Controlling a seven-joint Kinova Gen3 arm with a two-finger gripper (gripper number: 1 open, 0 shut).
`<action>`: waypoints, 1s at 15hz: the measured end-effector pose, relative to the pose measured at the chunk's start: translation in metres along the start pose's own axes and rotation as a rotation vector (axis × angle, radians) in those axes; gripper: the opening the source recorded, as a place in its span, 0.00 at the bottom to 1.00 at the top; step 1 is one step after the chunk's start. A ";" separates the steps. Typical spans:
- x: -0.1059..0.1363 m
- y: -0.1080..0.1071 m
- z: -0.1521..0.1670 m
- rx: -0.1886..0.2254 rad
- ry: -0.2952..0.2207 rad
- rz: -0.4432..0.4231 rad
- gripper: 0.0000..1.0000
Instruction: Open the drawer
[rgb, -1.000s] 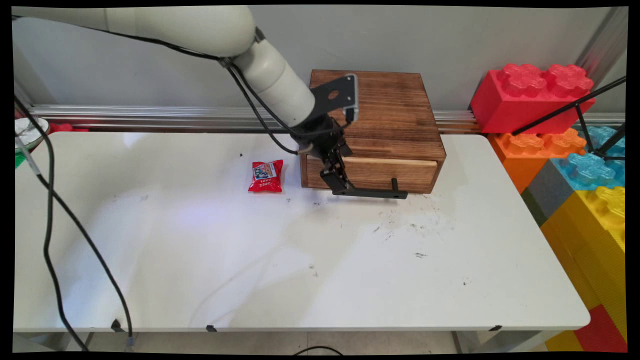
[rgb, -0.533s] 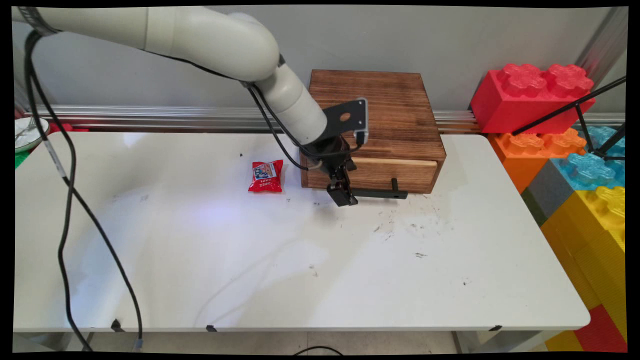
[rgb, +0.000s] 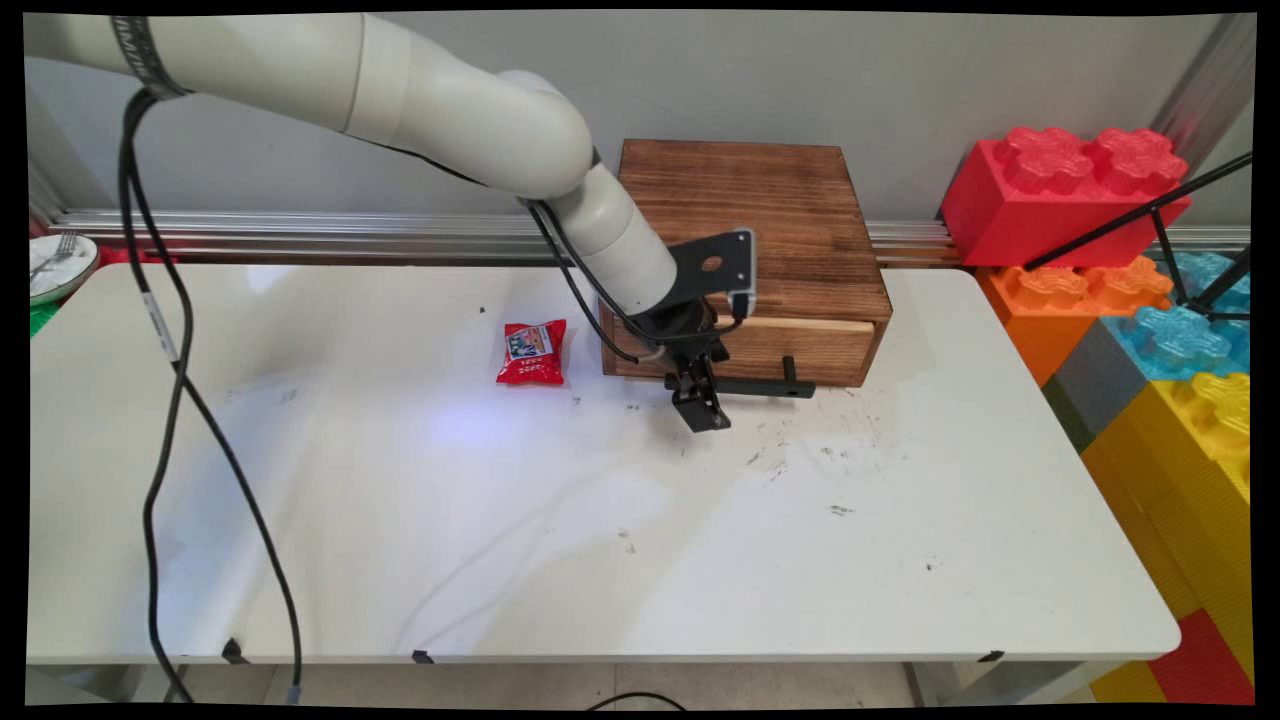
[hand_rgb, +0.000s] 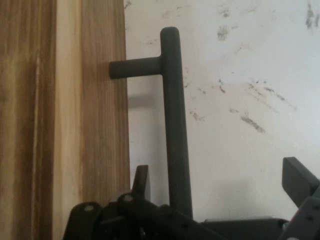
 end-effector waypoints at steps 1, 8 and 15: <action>0.000 0.000 0.004 -0.003 0.001 0.001 1.00; 0.001 -0.001 0.025 -0.014 0.006 0.007 1.00; 0.001 0.004 0.036 -0.031 0.004 0.006 1.00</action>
